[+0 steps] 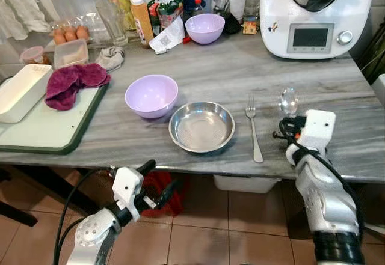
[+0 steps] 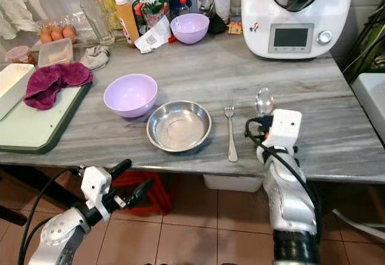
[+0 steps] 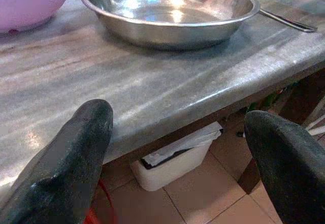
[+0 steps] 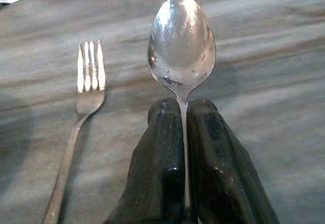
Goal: Setting the table
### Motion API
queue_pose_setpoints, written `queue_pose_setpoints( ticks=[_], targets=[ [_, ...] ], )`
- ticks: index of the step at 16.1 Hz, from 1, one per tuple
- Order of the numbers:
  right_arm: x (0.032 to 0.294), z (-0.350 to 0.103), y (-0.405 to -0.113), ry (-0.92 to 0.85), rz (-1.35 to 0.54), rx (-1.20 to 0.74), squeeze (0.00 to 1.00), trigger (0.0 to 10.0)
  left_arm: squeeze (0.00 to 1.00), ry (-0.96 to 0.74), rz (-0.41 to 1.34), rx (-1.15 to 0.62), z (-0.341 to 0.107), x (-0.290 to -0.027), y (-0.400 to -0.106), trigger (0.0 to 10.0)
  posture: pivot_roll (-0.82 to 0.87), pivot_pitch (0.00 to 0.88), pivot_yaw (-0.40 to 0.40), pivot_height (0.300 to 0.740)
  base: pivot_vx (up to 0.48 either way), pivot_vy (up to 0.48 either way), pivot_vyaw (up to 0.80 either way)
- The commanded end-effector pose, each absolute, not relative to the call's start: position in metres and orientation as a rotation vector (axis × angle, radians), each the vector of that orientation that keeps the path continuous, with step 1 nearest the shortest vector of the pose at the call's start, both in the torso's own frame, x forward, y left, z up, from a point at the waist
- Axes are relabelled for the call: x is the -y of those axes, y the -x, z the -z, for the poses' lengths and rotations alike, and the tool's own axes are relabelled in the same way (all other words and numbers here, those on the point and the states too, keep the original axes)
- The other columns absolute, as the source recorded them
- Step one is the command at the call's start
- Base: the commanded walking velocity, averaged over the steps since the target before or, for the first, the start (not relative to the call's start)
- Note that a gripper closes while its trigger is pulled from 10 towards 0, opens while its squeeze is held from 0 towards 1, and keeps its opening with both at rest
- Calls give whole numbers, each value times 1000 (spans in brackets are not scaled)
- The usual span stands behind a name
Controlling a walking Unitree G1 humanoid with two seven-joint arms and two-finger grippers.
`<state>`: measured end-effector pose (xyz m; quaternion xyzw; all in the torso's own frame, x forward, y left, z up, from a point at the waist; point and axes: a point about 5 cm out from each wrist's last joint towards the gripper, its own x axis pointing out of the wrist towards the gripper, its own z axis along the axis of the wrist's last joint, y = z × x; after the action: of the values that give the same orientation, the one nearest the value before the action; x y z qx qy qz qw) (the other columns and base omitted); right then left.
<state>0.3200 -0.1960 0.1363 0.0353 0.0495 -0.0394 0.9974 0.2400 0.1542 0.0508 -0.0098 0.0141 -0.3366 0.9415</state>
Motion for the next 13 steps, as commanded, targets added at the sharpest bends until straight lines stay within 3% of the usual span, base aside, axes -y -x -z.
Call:
queue_pose_setpoints(
  ticks=[1,4,7,10,13],
  targets=[
    [191,-138,-323,-85,52,-108,0,10000,0,16,664,-99,-33,-164,-234,10000,-144,136,106,740,0,0,0],
    [190,-133,-327,-72,41,-141,0,10000,0,7,623,-97,-23,-172,-235,10000,-139,137,102,740,0,0,0],
    [190,-130,-328,-63,35,-154,0,10000,0,26,443,-1,-34,-199,-249,10000,-137,137,100,740,0,0,0],
    [193,-124,-325,-62,46,-168,0,10000,0,6,443,161,-70,-207,-251,10000,-134,133,98,740,0,0,0],
    [194,-121,-324,-51,48,-178,0,10000,0,-10,536,244,-109,-197,-269,10000,-130,126,99,740,0,0,0]
  ],
)
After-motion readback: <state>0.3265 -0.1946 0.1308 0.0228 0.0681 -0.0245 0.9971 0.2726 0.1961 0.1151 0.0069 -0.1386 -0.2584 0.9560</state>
